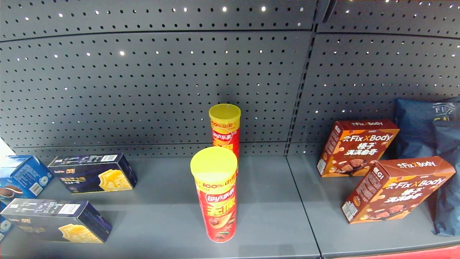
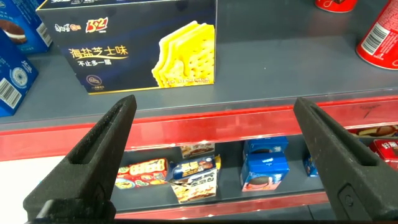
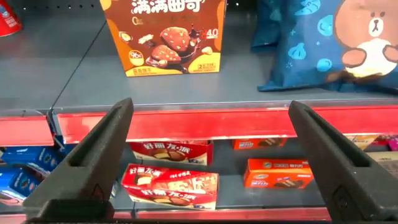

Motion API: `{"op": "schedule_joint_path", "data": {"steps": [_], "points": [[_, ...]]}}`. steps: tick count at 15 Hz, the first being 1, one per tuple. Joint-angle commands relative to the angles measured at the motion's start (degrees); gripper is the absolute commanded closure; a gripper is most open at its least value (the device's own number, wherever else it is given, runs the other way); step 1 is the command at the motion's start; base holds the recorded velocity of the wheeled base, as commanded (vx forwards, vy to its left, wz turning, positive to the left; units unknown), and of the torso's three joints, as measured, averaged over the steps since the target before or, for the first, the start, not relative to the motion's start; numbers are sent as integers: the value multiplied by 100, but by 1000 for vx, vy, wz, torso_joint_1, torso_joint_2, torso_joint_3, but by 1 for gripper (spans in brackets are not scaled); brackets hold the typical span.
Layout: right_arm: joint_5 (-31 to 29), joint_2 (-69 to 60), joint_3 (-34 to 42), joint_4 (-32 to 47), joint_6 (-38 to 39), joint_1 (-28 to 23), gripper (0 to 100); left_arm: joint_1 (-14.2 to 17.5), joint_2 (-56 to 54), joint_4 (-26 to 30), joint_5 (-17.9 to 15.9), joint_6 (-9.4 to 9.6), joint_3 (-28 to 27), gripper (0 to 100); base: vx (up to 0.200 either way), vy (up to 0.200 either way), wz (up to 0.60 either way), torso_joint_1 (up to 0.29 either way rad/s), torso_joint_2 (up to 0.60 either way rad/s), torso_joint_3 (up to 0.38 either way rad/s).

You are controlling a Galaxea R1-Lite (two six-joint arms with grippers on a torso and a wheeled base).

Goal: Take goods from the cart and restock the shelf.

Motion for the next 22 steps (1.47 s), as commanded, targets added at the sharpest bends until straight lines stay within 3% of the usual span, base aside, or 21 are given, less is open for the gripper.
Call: {"op": "schedule_joint_path", "data": {"steps": [1, 5, 8, 9, 10, 11, 13, 15, 17, 18, 20, 22], "points": [[2, 13, 0, 2, -1, 0, 0, -1, 9, -1, 2, -1, 0, 0, 0, 0, 0, 0, 0, 0], [2, 13, 0, 2, -1, 0, 0, -1, 9, -1, 2, 16, 0, 0, 0, 0, 0, 0, 0, 0], [2, 13, 0, 2, -1, 0, 0, -1, 9, -1, -60, 324, 0, 0, 0, 0, 0, 0, 0, 0], [2, 13, 0, 2, -1, 0, 0, 17, 62, -72, -130, 508, -26, 0, 0, 0, 0, 0, 0, 0], [2, 13, 0, 2, -1, 0, 0, -115, 501, -555, -420, 1334, -545, 0, 0, 0, 0, 0, 0, 0], [2, 13, 0, 2, -1, 0, 0, -625, 1099, -731, -552, 1625, -809, 0, 0, 0, 0, 0, 0, 0], [2, 13, 0, 2, -1, 0, 0, -1222, 2250, -977, -701, 1704, -1415, 0, 0, 0, 0, 0, 0, 0], [2, 13, 0, 2, -1, 0, 0, -1635, 3437, -1030, -1185, 1862, -2180, 0, 0, 0, 0, 0, 0, 0], [2, 13, 0, 2, -1, 0, 0, -2013, 4298, -1135, -1238, 1704, -2769, 0, 0, 0, 0, 0, 0, 0], [2, 13, 0, 2, -1, 0, 0, -2251, 4878, -1153, -1229, 1211, -3015, 0, 0, 0, 0, 0, 0, 0], [2, 13, 0, 2, -1, 0, 0, -2418, 5511, -1179, -1211, 570, -3067, 0, 0, 0, 0, 0, 0, 0], [2, 13, 0, 2, -1, 0, 0, -2400, 5959, -1329, -1202, 420, -2997, 0, 0, 0, 0, 0, 0, 0]]}}
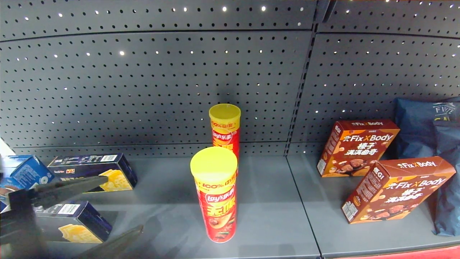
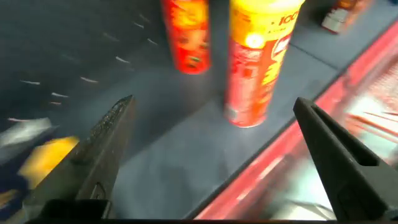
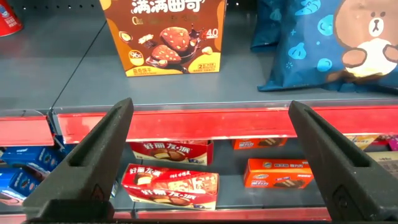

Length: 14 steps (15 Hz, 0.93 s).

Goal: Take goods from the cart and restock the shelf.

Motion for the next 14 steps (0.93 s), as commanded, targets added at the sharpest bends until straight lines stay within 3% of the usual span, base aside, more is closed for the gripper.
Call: {"op": "schedule_joint_path", "data": {"steps": [1, 7, 14], "points": [[2, 13, 0, -1, -1, 0, 0, -129, 1139, -113, -1, -185, -100, 0, 0, 0, 0, 0, 0, 0], [2, 13, 0, -1, -1, 0, 0, 20, 2369, -799, 1115, -221, -144, 0, 0, 0, 0, 0, 0, 0], [2, 13, 0, -1, -1, 0, 0, -182, 2589, -799, 1150, -221, -162, 0, 0, 0, 0, 0, 0, 0]]}}
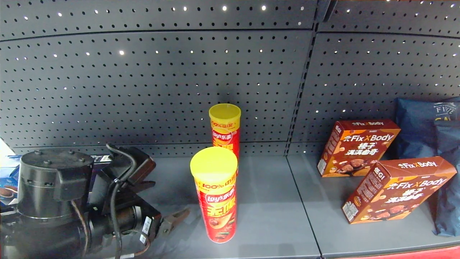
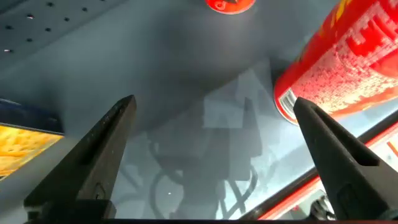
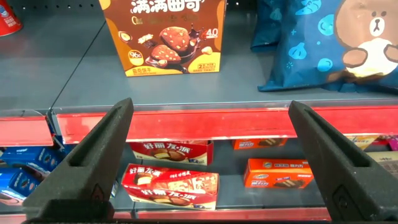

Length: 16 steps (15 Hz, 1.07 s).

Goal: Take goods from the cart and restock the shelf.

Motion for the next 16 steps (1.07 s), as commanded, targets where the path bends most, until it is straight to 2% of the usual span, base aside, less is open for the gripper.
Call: {"op": "schedule_joint_path", "data": {"steps": [1, 9, 16], "points": [[3, 11, 0, -1, -1, 0, 0, -99, 57, -12, -5, -1, -22, 0, 0, 0, 0, 0, 0, 0], [3, 11, 0, -1, -1, 0, 0, -205, 435, -609, -14, -1, -118, 0, 0, 0, 0, 0, 0, 0], [3, 11, 0, -1, -1, 0, 0, -257, 585, -627, -23, -1, -215, 0, 0, 0, 0, 0, 0, 0]]}}
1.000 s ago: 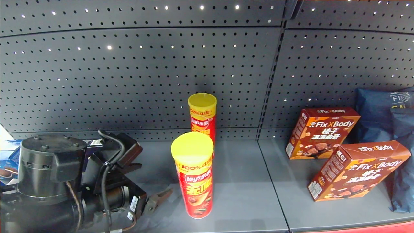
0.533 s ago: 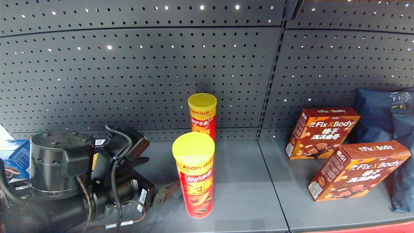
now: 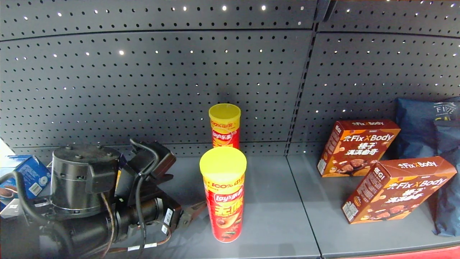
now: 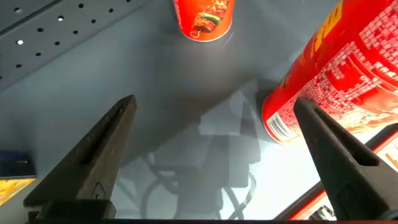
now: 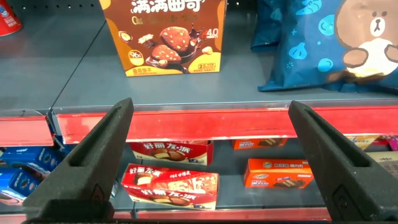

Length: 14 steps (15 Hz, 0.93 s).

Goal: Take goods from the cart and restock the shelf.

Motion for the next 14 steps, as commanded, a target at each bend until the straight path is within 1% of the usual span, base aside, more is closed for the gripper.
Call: {"op": "schedule_joint_path", "data": {"steps": [1, 5, 8, 11, 13, 14], "points": [[3, 7, 0, -1, 2, 0, 0, 5, 25, -3, 1, -1, -13, 0, 0, 0, 0, 0, 0, 0], [3, 7, 0, -1, 2, 0, 0, 58, -37, 15, 28, 52, 163, 0, 0, 0, 0, 0, 0, 0], [3, 7, 0, -1, 2, 0, 0, 58, -151, 6, 37, 52, 207, 0, 0, 0, 0, 0, 0, 0], [3, 7, 0, -1, 2, 0, 0, 75, -581, 15, 107, 52, 154, 0, 0, 0, 0, 0, 0, 0], [3, 7, 0, -1, 2, 0, 0, 216, -1126, 120, 107, 52, 189, 0, 0, 0, 0, 0, 0, 0], [3, 7, 0, -1, 2, 0, 0, 242, -1548, 261, 124, 43, 242, 0, 0, 0, 0, 0, 0, 0]]}}
